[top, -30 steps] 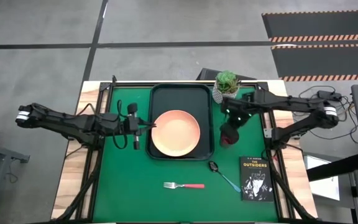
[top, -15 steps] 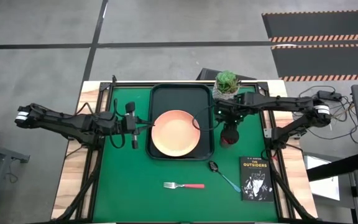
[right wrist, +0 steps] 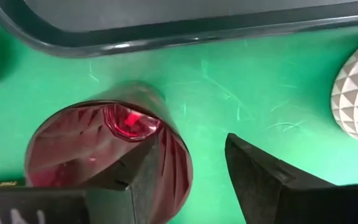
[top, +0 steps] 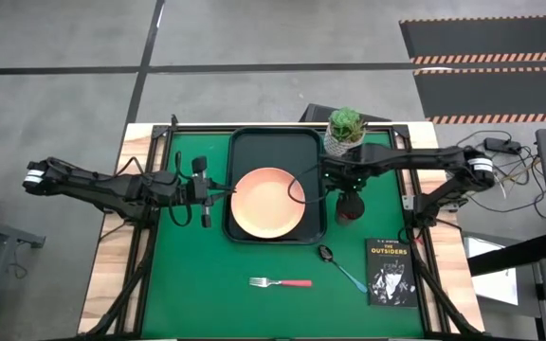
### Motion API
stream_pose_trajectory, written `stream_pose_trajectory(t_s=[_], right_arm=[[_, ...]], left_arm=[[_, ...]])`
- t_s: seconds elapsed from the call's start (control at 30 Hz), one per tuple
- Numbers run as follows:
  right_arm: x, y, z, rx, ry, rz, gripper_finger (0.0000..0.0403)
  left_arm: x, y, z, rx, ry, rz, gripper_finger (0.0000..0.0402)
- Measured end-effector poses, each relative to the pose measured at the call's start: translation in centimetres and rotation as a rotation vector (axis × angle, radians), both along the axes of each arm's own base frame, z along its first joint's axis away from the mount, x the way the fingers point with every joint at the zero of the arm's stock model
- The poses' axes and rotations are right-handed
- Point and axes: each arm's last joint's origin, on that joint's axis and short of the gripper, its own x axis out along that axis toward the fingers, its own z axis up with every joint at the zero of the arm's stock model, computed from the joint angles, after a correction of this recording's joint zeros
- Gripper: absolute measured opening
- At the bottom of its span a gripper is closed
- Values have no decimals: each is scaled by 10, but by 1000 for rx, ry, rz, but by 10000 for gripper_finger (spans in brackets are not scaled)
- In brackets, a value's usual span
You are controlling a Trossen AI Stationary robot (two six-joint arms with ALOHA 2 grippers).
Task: Pick and place plate/cup/fork/spoon on tray
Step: Put the red cup on the black tray
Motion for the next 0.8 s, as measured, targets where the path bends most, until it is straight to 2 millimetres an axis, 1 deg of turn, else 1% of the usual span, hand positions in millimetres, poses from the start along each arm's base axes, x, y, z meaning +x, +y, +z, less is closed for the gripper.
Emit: stream_pose_trajectory(t_s=[0.13,0.23,0.33,0.53,0.6,0.67,0.8], right_arm=[[0,0,-11,5,28,17,160],[-2,0,-18,9,47,18,141],[-4,1,-18,13,41,8,106],[-4,1,-15,34,29,-16,20],[-2,1,-12,34,19,-43,12],[-2,1,-4,54,18,-88,10],[-2,-4,25,109,9,-173,9]], left_arm=[[0,0,-1,0,2,0,2],[0,0,0,0,1,0,2],[0,0,-1,-1,3,0,2],[0,0,-1,-1,4,0,2],[0,0,-1,-1,4,0,2],[0,0,-1,-1,3,0,2],[0,0,-3,-3,8,1,2]])
